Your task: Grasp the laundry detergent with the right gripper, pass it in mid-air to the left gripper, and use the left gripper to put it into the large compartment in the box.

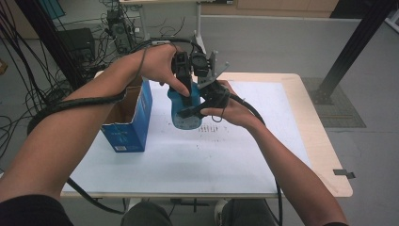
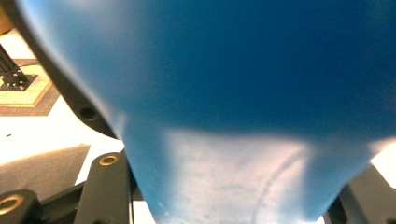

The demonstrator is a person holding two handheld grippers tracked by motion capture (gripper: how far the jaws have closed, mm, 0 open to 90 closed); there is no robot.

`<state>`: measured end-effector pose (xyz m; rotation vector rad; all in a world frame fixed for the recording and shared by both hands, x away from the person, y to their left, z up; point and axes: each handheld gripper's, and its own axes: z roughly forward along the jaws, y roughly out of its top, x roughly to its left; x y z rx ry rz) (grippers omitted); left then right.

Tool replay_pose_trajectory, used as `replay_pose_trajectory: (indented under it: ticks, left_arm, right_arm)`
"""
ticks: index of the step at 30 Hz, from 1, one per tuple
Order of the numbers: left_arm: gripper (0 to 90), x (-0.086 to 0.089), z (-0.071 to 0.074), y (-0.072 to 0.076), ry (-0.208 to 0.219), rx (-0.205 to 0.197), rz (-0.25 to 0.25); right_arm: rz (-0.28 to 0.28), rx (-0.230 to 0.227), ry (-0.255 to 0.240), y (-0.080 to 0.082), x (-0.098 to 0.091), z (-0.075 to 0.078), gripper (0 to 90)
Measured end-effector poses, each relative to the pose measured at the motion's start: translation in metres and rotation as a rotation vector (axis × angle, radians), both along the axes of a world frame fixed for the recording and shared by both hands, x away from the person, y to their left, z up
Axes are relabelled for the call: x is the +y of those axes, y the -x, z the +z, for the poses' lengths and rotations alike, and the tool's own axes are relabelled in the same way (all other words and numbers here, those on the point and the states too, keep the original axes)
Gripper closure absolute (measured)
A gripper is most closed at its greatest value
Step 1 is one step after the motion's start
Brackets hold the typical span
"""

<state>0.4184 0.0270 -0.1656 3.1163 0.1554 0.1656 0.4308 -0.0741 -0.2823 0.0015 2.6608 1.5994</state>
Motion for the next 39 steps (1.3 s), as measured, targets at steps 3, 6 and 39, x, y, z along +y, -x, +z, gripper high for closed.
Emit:
replay_pose_trajectory:
  ticks: [3,6,39]
  left_arm:
    - [37.2,0.0,0.0,0.0,-0.001,0.002,0.001]
    - [37.2,0.0,0.0,0.0,-0.002,0.003,0.0]
    - [37.0,0.044,0.036,-0.017,0.036,-0.022,0.371]
  right_arm:
    - [0.002,-0.001,-0.002,-0.001,-0.001,0.0,41.0]
    - [0.004,0.002,-0.003,-0.001,-0.001,0.0,40.9]
    - [-0.273,0.064,0.179,0.003,-0.084,0.004,0.2]
